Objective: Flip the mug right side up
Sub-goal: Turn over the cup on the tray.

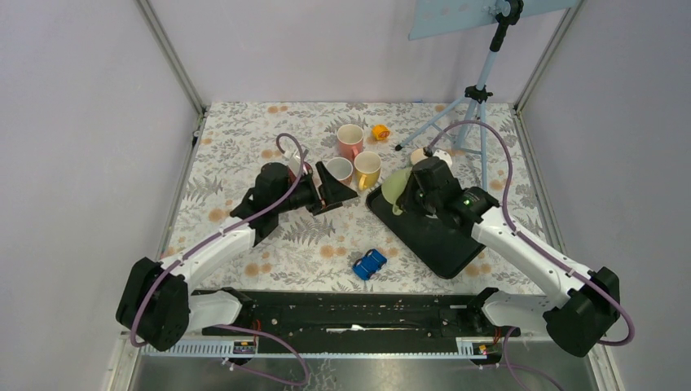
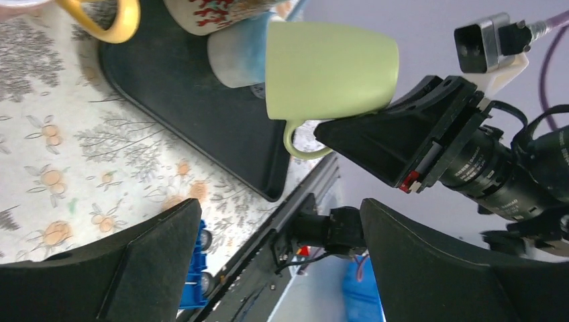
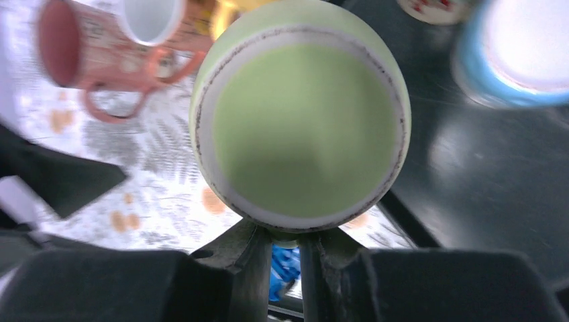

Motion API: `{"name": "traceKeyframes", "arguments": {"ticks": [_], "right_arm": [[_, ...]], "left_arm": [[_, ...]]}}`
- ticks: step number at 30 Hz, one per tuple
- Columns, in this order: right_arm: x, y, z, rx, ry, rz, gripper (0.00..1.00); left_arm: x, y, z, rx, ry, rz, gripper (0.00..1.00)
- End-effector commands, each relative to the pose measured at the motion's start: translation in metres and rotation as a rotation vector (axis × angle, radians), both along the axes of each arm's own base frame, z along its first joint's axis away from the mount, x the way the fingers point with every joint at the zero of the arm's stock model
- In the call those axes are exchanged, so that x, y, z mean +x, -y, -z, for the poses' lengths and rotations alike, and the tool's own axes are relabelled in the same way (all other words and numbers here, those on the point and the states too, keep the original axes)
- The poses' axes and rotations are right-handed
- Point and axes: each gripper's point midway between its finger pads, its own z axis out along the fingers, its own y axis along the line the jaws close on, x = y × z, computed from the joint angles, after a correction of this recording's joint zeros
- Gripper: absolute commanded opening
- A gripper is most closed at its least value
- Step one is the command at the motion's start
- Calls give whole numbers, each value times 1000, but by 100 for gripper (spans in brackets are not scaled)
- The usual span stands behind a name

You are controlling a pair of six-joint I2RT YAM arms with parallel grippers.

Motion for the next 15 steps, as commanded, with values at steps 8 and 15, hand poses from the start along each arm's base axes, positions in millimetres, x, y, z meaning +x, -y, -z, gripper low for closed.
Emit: {"name": "traceKeyframes", "arguments": {"ticks": [8, 15], "right_arm": [[41, -97, -140, 516, 316, -193, 0], [38, -117, -163, 642, 346, -266, 0]], "left_arm": [[-11, 9, -57, -323, 20, 142, 87], [-10, 9, -65, -429, -11, 179, 75]]}}
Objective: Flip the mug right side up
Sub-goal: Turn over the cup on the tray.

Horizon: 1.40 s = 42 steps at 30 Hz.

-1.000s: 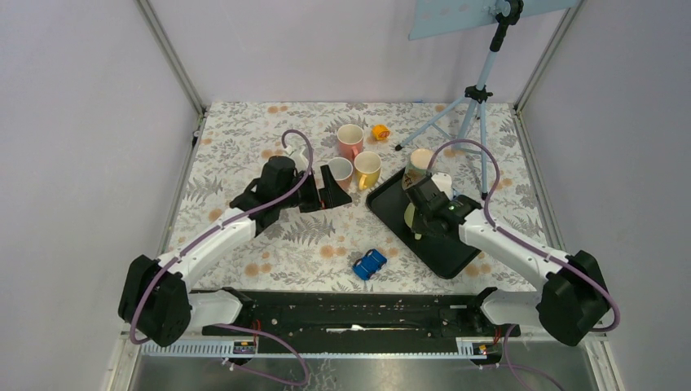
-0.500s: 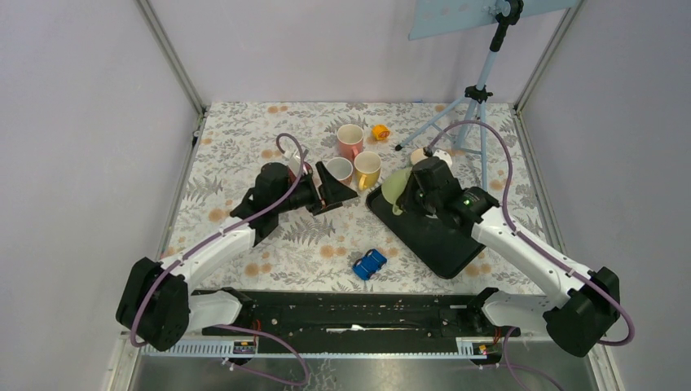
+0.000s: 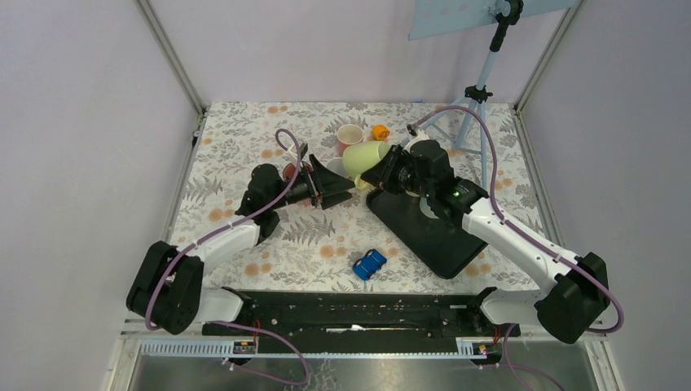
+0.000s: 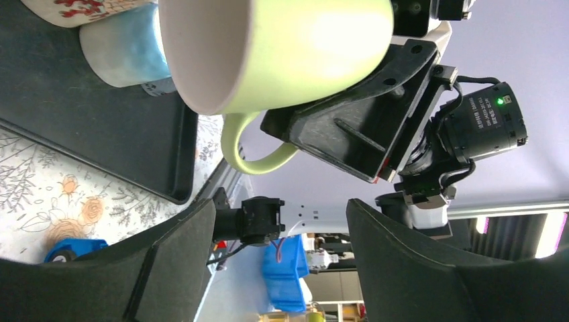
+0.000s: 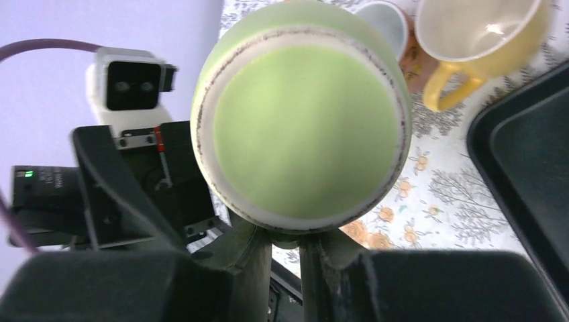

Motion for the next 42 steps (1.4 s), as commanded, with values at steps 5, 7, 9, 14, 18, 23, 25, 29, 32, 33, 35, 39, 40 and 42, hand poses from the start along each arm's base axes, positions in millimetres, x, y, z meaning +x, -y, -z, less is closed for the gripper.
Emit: {"name": "traceKeyframes", "arguments": {"ticks": [5, 7, 9, 14, 18, 23, 25, 29, 32, 33, 35, 39, 40, 42], "right_arm": [[-3, -33, -92, 284, 180, -120, 0], [-7, -36, -92, 303, 173, -146, 0], [-11, -39, -89, 318, 164, -172, 0], [-17, -43, -93, 373, 179, -209, 0], [-19, -45, -96, 402, 193, -225, 0], [-19, -47, -94, 419, 192, -230, 0], [-20, -48, -92, 424, 187, -236, 0], [-20, -51, -89, 434, 174, -245, 0], [-21, -53, -87, 437, 169, -253, 0], [-22, -53, -87, 439, 169, -254, 0], [-22, -54, -86, 444, 168, -258, 0], [-24, -56, -86, 460, 166, -266, 0], [-24, -56, -87, 464, 164, -269, 0], [-24, -57, -86, 467, 163, -271, 0]], "left_arm": [[-7, 2, -25, -159, 33, 84, 66], [-8, 2, -29, -182, 36, 100, 63], [-9, 3, -35, -204, 40, 117, 61], [-9, 2, -43, -248, 27, 121, 56], [-9, -1, -52, -306, 19, 121, 51], [-8, -1, -58, -318, 25, 118, 44], [-8, -1, -58, -319, 26, 120, 39], [-10, -1, -60, -332, 29, 126, 31], [-11, -2, -62, -345, 31, 133, 31], [-12, -2, -62, -351, 29, 134, 31], [-12, -3, -63, -363, 29, 140, 34], [-13, -4, -66, -381, 30, 145, 38], [-14, -4, -67, -384, 33, 148, 39], [-15, -5, -68, -387, 36, 147, 37]]}}
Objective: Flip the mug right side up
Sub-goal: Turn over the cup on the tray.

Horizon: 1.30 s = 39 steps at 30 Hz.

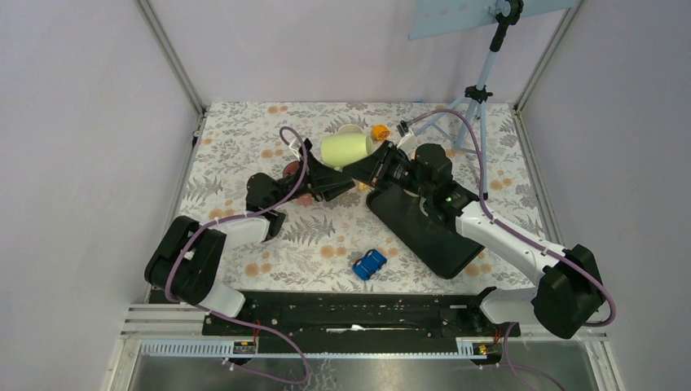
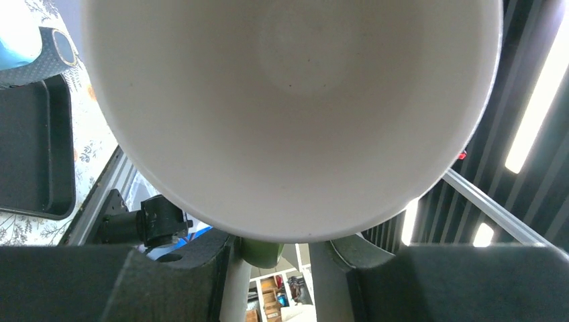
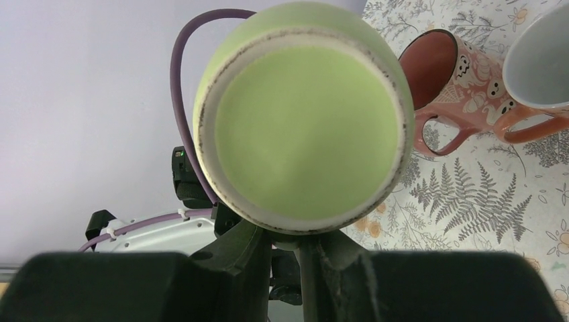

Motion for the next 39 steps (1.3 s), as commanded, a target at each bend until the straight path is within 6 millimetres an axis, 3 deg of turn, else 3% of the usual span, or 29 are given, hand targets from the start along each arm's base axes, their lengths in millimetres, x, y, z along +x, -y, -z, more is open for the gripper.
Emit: {"name": "traceKeyframes", "arguments": {"ticks": [1, 5, 6, 8, 9, 18, 25, 39], "right_arm": [[-10, -9, -37, 98, 111, -60, 0], [-11, -11, -36, 97, 111, -71, 0], [-11, -11, -35, 96, 110, -73, 0], [-12, -12, -33, 93, 108, -74, 0], [-13, -12, -33, 92, 109, -78, 0], [-16, -12, -21, 54, 107, -82, 0], [-15, -9, -17, 21, 123, -68, 28], [-13, -12, -6, -12, 141, -82, 61]], "left_arm": [[-10, -6, -23, -72, 106, -6, 36], [-10, -6, -23, -76, 104, -6, 27], [-10, -6, -23, -77, 105, -6, 22], [-8, -6, -22, -78, 101, -13, 2], [-8, -6, -22, -77, 102, -16, 0], [-1, -1, -12, 49, 179, -64, 0], [6, -2, -7, 212, 267, -123, 0], [19, -11, -12, 410, 376, -228, 0]]}}
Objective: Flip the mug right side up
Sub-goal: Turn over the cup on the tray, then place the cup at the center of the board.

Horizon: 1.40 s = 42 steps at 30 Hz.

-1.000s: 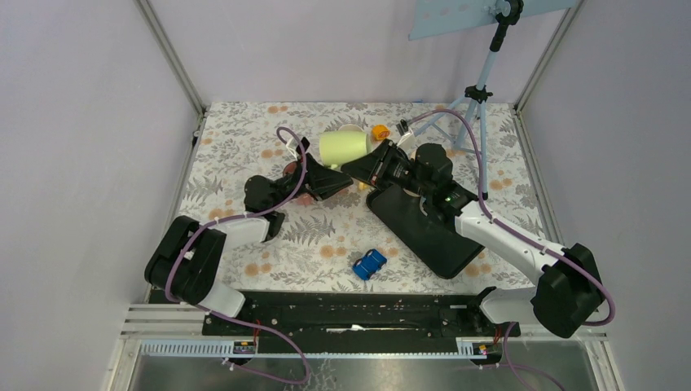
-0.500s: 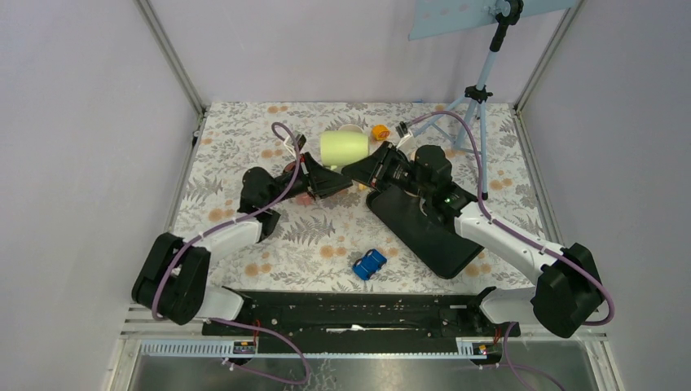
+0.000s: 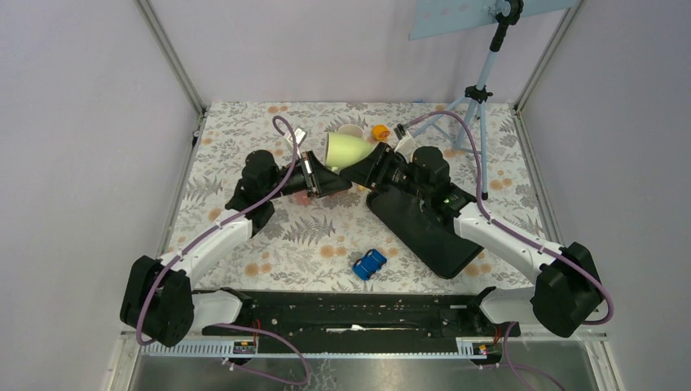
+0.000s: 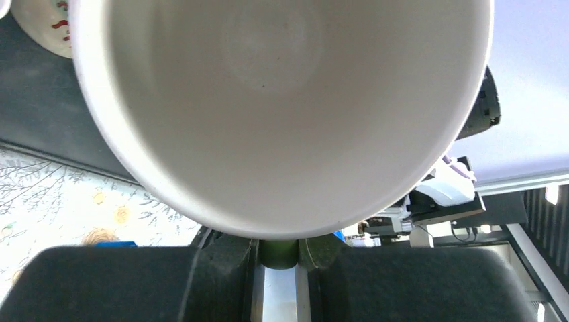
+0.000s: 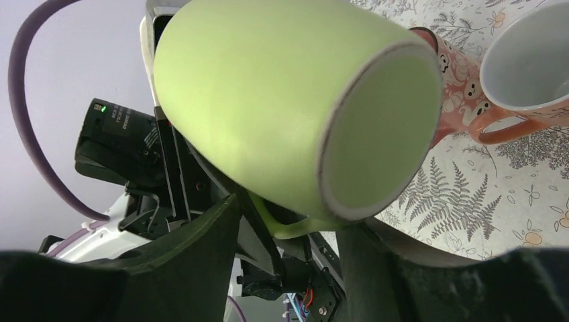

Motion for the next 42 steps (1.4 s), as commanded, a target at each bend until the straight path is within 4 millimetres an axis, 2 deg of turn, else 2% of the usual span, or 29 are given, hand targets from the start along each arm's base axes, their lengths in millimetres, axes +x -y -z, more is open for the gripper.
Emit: {"name": "traceKeyframes", "arguments": {"ticks": [1, 6, 13, 18, 22, 25, 28, 36, 42], "right_arm": [[-12, -12, -20, 35, 93, -71, 64], [-12, -10, -12, 10, 93, -67, 79], [-16, 2, -6, -65, 108, -42, 99], [-17, 16, 4, -156, 94, -3, 100], [-18, 27, 8, -225, 89, 27, 100], [-18, 34, 12, -274, 82, 40, 100], [-19, 42, 19, -339, 70, 51, 100], [-21, 53, 23, -416, 84, 54, 100], [-25, 59, 18, -447, 107, 46, 100]], "left_arm": [[17, -7, -28, 45, 160, -99, 0], [25, -16, -28, 110, 169, -147, 0], [39, -37, -39, 204, 194, -236, 0], [55, -62, -46, 353, 210, -344, 0], [79, -86, -52, 492, 230, -441, 0], [100, -104, -48, 615, 230, -512, 0], [120, -124, -40, 735, 220, -570, 0], [178, -167, -13, 905, 163, -654, 0], [218, -185, 35, 988, 72, -639, 0]]}}
